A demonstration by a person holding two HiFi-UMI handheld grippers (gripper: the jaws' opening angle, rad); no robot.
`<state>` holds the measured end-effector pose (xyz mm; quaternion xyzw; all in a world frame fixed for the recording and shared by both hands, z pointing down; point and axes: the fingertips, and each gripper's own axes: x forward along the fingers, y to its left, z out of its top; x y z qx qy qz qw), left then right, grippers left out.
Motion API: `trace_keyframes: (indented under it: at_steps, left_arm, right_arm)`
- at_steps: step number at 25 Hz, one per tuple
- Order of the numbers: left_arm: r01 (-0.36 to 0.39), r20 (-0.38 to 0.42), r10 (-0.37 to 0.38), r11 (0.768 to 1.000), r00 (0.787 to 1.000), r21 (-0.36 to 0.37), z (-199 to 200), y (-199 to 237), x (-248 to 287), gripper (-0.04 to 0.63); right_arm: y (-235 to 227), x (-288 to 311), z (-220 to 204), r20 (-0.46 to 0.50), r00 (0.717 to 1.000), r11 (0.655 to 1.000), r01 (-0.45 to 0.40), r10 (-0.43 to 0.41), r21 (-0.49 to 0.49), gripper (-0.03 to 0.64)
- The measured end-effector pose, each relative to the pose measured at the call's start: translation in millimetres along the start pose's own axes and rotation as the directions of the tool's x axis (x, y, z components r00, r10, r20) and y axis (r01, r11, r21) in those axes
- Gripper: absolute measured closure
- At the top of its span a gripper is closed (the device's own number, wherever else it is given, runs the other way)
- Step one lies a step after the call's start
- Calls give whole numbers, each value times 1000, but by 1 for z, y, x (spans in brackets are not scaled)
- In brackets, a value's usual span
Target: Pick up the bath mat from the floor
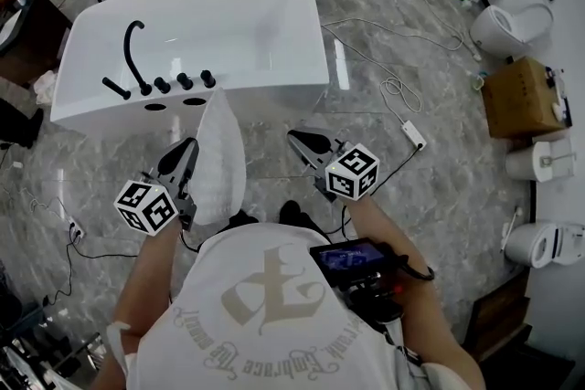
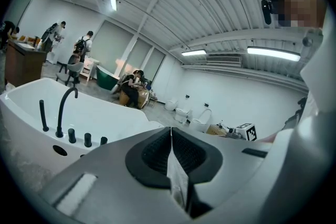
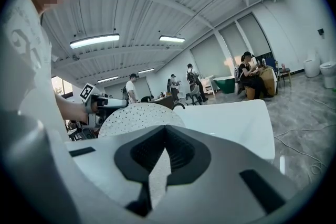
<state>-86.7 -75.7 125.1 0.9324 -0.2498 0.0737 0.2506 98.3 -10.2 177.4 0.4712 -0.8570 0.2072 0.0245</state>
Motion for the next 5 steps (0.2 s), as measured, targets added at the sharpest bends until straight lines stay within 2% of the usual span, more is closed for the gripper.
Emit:
trace_keyframes:
  at_steps: [5]
  left_arm:
    - [3,-10,-3,1000,1000,-11,-9,-9,5,585]
  right_arm:
    - [0,-11,-5,-4,1000,1000,3,-3,9,611]
